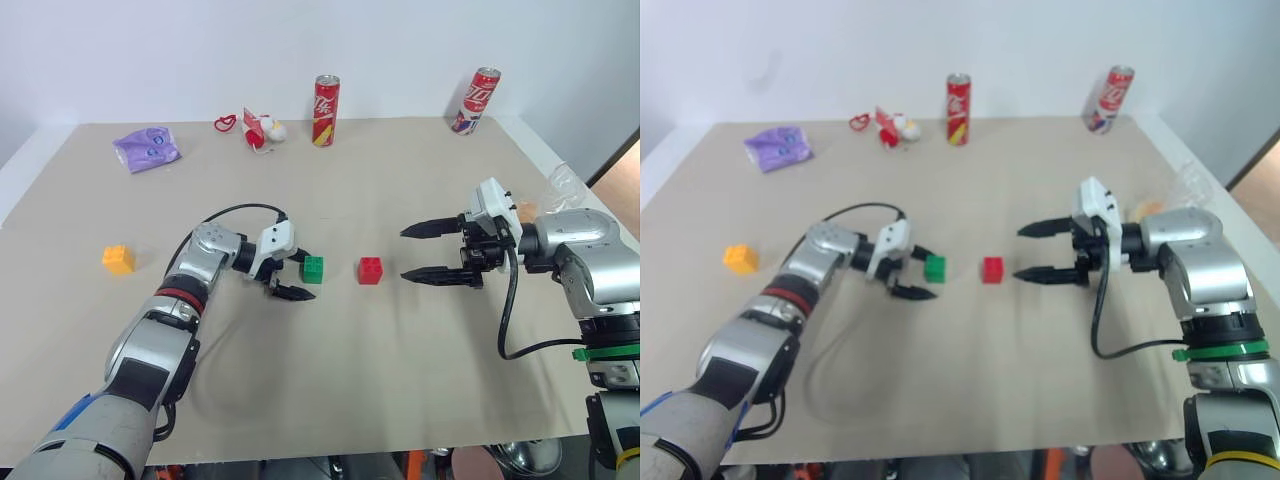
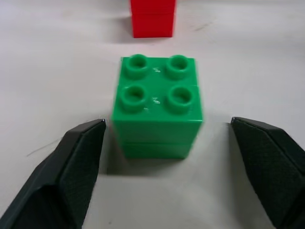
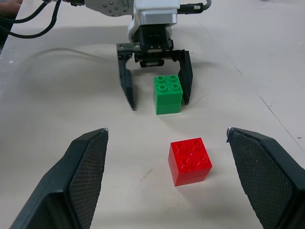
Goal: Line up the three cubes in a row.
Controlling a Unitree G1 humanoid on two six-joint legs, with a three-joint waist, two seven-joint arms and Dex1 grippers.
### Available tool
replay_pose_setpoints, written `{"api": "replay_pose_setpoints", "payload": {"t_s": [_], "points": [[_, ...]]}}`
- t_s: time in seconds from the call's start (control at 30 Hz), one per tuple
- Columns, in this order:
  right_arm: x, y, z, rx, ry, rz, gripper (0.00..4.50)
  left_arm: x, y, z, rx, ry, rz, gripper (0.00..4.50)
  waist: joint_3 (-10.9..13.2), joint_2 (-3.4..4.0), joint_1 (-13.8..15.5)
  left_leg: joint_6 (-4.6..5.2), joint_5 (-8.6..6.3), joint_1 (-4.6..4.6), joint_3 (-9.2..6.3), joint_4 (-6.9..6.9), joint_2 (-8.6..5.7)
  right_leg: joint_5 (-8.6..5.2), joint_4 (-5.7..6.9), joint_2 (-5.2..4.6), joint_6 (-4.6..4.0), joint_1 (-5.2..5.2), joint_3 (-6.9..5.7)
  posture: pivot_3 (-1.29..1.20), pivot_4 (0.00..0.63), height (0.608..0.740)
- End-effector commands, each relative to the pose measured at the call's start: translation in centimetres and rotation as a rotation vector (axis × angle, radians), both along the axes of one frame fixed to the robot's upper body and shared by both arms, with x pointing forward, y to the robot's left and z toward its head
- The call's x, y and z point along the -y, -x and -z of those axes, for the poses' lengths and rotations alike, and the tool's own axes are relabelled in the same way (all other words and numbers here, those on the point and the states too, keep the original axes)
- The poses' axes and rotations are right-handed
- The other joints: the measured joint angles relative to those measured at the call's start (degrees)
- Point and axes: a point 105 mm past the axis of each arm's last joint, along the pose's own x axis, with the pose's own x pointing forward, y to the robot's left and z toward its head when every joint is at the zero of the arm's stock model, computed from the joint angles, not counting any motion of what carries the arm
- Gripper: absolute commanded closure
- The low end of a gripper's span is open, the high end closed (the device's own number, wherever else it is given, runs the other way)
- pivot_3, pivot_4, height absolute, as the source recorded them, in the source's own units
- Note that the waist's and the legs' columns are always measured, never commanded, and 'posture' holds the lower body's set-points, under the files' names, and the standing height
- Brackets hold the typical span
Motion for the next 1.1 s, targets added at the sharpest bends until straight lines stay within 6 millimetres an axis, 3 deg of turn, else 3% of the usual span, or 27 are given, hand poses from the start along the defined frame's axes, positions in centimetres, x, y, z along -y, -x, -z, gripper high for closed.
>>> {"api": "replay_pose_setpoints", "payload": {"t_s": [0.03,0.2,0.43,0.57,0.7,0.83,0.93,1.1], "points": [[-0.2,0.0,-1.3,0.046,-0.007,-0.015,0.37,-1.6,-0.7,-0.8,0.042,-0.001,-0.048,0.05,0.0,0.0,0.0,0.0,0.0,0.0,0.0,-0.01,0.01,0.03,0.0,0.02,0.03,-0.01,0.0,0.0,0.15,0.74],[-0.4,-0.1,-1.5,0.051,-0.01,-0.028,0.37,-5.2,-1.0,-1.0,0.062,-0.043,-0.113,0.05,0.0,0.0,-0.6,0.01,0.0,-0.03,0.01,-0.12,0.04,0.1,0.0,0.05,0.13,-0.08,0.03,0.0,0.15,0.74],[-0.6,-0.4,-1.9,0.055,-0.007,-0.045,0.37,-11.8,1.5,-1.9,-0.016,-0.113,-0.114,0.05,0.0,0.01,-2.1,0.01,0.0,-0.01,0.06,-0.25,0.12,0.04,0.01,0.09,0.04,-0.15,0.05,0.0,0.15,0.74],[-1.2,-0.7,-2.3,0.075,-0.022,-0.061,0.37,-13.2,1.8,-4.2,0.077,-0.048,-0.212,0.05,0.0,0.02,-2.0,0.01,0.0,-0.03,0.0,-0.3,0.15,-0.01,0.04,0.09,-0.05,-0.16,-0.02,0.0,0.15,0.74],[-2.9,-0.6,-3.6,0.097,-0.109,-0.082,0.37,-13.3,1.8,-7.5,0.227,0.155,-0.408,0.05,0.0,0.01,-1.7,0.0,0.0,-0.06,0.02,-0.25,0.15,0.0,0.02,0.03,-0.03,-0.17,-0.02,0.0,0.15,0.74],[-5.2,-0.2,-5.0,0.135,-0.205,-0.104,0.37,-13.3,3.4,-10.1,0.267,0.402,-0.671,0.05,0.0,0.01,-1.6,0.0,-0.01,-0.08,0.01,-0.28,0.16,-0.03,0.02,-0.03,0.0,-0.17,-0.03,0.0,0.15,0.74],[-7.2,0.1,-6.0,0.155,-0.284,-0.114,0.37,-13.9,4.8,-10.5,0.287,0.486,-0.865,0.05,0.0,0.01,-1.8,-0.01,-0.01,-0.09,-0.01,-0.26,0.17,-0.02,0.0,-0.03,0.02,-0.16,-0.07,0.0,0.15,0.74],[-10.1,0.9,-6.4,0.196,-0.318,-0.162,0.37,-16.7,5.6,-10.3,0.313,0.577,-1.282,0.05,0.0,0.0,-1.5,-0.03,0.01,-0.02,-0.2,-0.17,0.15,0.06,0.01,0.01,0.08,-0.02,-0.19,0.0,0.15,0.74]]}}
